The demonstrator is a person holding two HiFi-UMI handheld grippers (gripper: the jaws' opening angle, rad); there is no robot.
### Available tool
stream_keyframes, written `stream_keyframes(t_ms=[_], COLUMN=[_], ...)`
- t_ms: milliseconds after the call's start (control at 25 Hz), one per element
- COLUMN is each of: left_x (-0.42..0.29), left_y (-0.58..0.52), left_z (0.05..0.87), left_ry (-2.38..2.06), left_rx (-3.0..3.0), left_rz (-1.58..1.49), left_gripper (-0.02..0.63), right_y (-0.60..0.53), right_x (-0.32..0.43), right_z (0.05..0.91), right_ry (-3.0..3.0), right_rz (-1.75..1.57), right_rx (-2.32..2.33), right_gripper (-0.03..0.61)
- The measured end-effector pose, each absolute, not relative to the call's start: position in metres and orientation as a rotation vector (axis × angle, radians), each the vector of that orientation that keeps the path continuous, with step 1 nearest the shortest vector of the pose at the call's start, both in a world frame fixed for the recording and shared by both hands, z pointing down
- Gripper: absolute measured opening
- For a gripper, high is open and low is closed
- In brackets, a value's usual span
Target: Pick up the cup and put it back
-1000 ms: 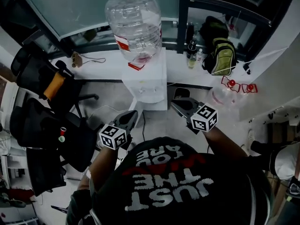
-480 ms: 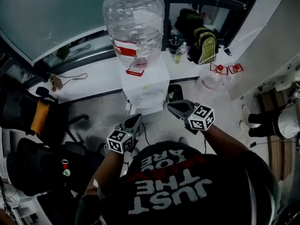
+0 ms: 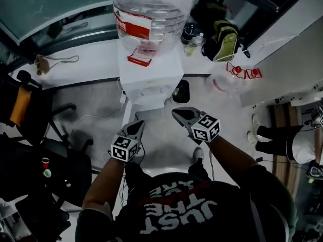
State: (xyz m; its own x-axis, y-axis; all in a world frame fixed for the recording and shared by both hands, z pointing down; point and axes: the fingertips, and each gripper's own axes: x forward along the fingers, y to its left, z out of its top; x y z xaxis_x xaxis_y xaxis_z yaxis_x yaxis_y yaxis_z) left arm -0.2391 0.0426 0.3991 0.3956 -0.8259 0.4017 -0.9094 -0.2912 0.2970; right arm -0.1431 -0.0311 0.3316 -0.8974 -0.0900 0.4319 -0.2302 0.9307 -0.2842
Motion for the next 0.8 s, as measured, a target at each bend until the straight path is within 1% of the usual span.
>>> stream_keyframes(t_ms=[240, 360, 560, 800], left_x=[-0.194, -0.178, -0.17, -0.18], left_y=[-0.01, -0.039, -0.072, -0.104], left_z=[0.496, 0.557, 0.664, 0.784], left_ry=[-1.612, -1.63, -1.62, -1.633], left_rx=[2.02, 2.008, 2.008, 2.031], left_rz=[0.206, 0.262, 0.473, 0.763], left_gripper=[-0.003, -0.003, -0.003, -0.003], right_y=[-0.073, -0.094, -0.119, -0.126], right_x=[-0.114, -0.102, -0.085, -0.09], right_z=[0.436, 0.484, 0.574, 0.671], right_ry=[-2.691, -2.712, -2.733, -2.747], right_rz=[0.38, 0.359, 0.413, 0.422], right_rx=[0.11, 0.091, 0.169, 0.15], right_gripper=[0.034, 0.034, 0.034, 0.034])
